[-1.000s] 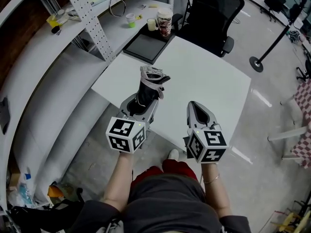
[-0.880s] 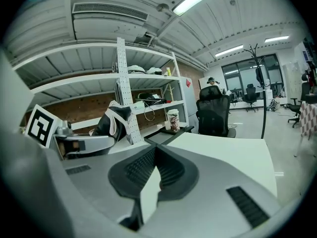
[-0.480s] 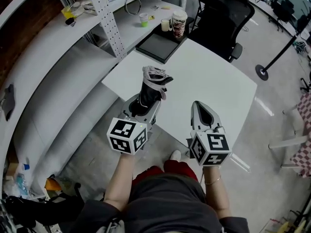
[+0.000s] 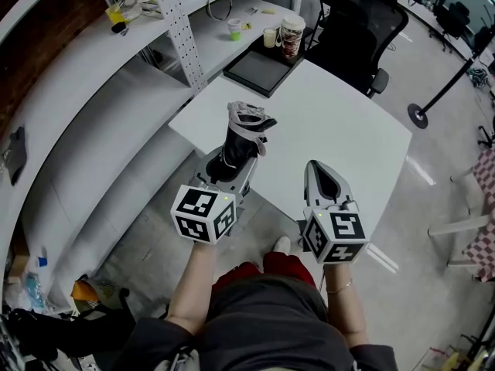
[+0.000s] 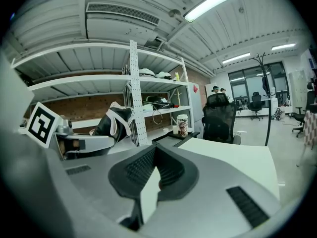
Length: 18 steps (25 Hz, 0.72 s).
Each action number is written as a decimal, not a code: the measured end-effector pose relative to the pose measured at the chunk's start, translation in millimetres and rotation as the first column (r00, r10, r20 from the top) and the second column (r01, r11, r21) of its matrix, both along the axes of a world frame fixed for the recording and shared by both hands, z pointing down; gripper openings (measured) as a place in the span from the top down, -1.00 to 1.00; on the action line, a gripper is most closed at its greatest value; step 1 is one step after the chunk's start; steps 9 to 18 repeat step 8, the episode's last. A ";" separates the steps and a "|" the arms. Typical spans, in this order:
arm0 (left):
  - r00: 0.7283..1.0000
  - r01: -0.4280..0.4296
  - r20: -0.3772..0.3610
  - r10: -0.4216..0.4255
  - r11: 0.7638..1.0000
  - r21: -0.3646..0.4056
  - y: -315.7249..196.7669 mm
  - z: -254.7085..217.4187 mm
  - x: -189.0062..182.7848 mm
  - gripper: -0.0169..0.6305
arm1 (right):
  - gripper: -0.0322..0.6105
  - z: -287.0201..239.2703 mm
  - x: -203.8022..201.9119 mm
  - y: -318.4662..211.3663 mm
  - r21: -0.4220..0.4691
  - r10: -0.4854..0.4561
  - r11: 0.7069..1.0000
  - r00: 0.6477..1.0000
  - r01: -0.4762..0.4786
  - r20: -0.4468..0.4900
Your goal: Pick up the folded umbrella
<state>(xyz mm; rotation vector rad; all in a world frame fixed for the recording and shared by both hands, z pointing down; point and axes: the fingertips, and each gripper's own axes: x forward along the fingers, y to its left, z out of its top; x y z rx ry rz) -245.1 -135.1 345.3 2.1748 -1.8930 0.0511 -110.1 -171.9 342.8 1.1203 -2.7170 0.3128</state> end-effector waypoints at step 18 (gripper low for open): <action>1.000 0.014 0.006 -0.014 1.000 -0.004 18.2 -1.1 -12.3 0.31 | 0.85 0.8 -11.9 16.8 0.000 -0.020 1.000 1.000 0.020 -0.002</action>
